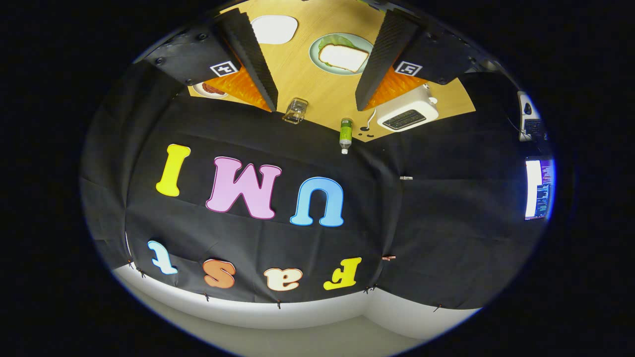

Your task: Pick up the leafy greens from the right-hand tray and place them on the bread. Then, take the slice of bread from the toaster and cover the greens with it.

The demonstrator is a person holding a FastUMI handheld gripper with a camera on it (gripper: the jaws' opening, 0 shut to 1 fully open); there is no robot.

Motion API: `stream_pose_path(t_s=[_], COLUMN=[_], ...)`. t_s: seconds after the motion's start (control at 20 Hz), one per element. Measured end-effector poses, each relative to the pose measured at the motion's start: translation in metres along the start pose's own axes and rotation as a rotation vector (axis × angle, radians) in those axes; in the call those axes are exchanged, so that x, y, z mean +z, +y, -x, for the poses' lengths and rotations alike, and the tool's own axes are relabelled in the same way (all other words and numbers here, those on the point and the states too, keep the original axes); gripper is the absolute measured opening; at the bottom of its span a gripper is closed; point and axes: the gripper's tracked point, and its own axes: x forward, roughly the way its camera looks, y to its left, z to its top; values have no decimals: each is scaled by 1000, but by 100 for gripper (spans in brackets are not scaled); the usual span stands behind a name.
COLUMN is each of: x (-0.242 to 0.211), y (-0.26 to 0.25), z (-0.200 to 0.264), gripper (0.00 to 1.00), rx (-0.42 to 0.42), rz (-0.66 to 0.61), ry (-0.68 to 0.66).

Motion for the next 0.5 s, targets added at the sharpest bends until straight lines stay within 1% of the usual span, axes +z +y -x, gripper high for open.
stream_pose_path(t_s=[0.25,0.5], x=[-18,-18], y=[-7,-13], z=[5,0], gripper=[98,98], rx=[-42,-58], rz=[-20,-30], ry=[38,44])
